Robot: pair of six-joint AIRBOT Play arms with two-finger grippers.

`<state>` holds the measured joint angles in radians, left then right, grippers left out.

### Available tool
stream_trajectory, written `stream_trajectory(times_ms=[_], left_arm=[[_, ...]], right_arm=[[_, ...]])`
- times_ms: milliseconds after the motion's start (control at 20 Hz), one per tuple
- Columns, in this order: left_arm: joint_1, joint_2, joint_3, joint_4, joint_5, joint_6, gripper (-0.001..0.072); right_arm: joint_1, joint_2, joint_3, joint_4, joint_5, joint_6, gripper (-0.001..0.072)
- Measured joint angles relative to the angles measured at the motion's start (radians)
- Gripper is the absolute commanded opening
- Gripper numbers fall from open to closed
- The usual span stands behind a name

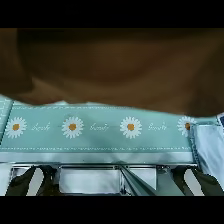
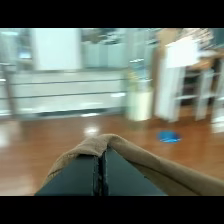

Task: Fold the shirts.

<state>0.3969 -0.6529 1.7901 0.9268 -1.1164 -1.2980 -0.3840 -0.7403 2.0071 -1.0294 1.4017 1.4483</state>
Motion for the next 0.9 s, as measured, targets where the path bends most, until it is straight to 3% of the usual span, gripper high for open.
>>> stream_trajectory(times_ms=[200,350,650,900], left_arm=[[-0.251,0.065,-0.026,0.388,-0.076,-0.12,0.0015],[-0.358,0.069,-0.124,0.534,-0.123,-0.183,0.0015],[-0.417,-0.071,-0.433,0.626,-0.042,-0.316,0.0015],[-0.423,-0.411,-0.509,0.575,0.128,-0.36,0.0015]], right_arm=[[0.0,0.077,-0.114,-0.063,0.085,0.026,0.0024],[0.0,0.101,-0.25,-0.066,0.126,0.031,0.0024],[0.0,0.029,-0.596,0.006,0.07,-0.035,0.0024],[0.026,-0.246,-0.722,0.115,-0.097,-0.14,0.0024]])
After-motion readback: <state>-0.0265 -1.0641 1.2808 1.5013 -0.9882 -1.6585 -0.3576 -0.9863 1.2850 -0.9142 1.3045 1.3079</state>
